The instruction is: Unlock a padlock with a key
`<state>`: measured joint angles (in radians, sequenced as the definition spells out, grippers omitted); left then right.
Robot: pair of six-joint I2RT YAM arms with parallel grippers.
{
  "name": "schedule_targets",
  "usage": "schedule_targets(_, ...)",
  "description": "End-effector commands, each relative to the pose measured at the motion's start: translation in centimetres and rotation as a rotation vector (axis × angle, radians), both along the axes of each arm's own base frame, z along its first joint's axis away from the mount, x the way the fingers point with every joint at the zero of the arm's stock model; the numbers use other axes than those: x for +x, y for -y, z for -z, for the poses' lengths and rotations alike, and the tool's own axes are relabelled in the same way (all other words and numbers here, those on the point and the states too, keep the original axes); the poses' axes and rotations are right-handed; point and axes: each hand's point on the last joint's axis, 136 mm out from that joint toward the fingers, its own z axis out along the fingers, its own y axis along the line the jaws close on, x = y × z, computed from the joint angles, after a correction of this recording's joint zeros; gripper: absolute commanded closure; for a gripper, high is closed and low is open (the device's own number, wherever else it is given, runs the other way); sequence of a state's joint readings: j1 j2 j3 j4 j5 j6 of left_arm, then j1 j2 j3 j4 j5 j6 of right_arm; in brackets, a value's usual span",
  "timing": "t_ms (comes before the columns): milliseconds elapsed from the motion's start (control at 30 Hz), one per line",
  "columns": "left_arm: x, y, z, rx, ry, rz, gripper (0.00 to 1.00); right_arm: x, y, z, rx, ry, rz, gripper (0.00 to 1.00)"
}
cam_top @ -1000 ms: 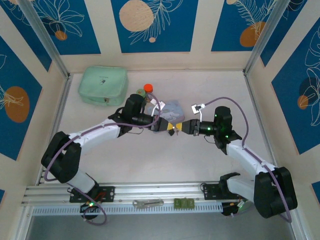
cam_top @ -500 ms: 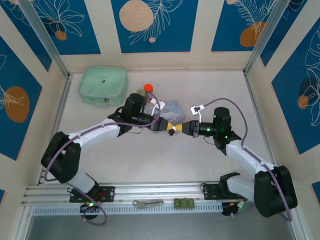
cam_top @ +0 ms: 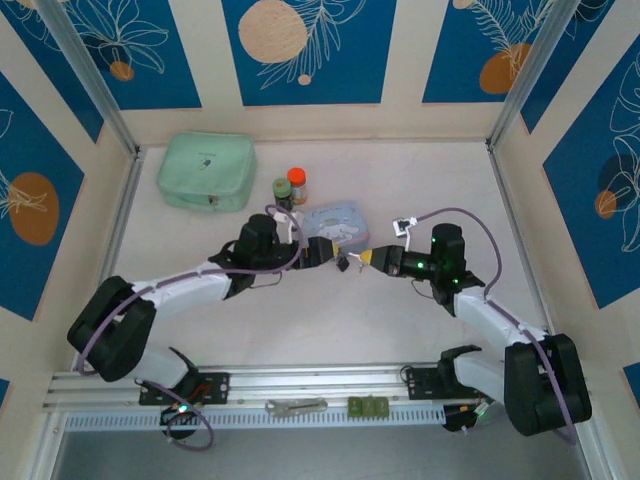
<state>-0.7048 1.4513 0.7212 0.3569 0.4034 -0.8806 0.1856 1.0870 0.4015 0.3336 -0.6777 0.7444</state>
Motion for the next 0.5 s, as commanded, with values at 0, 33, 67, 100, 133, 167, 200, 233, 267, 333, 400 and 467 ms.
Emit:
schedule_targets(0,0.9,0.5,1.6,0.033,0.007,-0.164,0.01,0.7,2.1,2.1,-0.032,-0.088,0.134,1.00)
schedule_targets(33,0.7,0.8,2.2,0.043,0.004,-0.176,0.00,0.7,2.5,2.4,-0.034,-0.095,0.155,1.00)
schedule_targets(67,0.6,1.1,2.8,0.047,0.000,-0.194,0.00,0.8,3.0,2.7,-0.039,-0.105,0.180,1.00)
schedule_targets(100,0.6,1.4,3.3,0.047,0.001,-0.213,0.03,0.8,3.5,3.0,-0.049,-0.115,0.207,1.00)
schedule_targets(133,0.6,1.5,3.7,0.051,0.004,-0.231,0.06,0.8,3.9,3.2,-0.059,-0.119,0.228,1.00)
schedule_targets(167,0.6,1.8,3.9,0.056,0.022,-0.246,0.11,0.8,4.3,3.3,-0.064,-0.117,0.249,1.00)
schedule_targets(200,0.7,2.1,4.0,0.067,0.046,-0.260,0.14,0.7,4.7,3.3,-0.066,-0.119,0.264,1.00)
schedule_targets(233,0.9,2.1,4.3,0.083,0.057,-0.280,0.16,0.7,4.9,3.2,-0.066,-0.114,0.276,1.00)
schedule_targets(267,1.2,2.2,4.5,0.094,0.069,-0.295,0.19,0.7,5.2,3.1,-0.064,-0.111,0.286,1.00)
schedule_targets(333,1.7,2.5,5.0,0.115,0.100,-0.324,0.24,0.7,5.5,2.8,-0.062,-0.100,0.296,1.00)
schedule_targets(400,2.5,2.7,5.7,0.126,0.114,-0.356,0.29,0.6,5.7,2.6,-0.059,-0.095,0.300,1.00)
schedule_targets(467,2.9,3.0,6.5,0.126,0.108,-0.372,0.32,0.5,5.7,2.5,-0.054,-0.093,0.301,1.00)
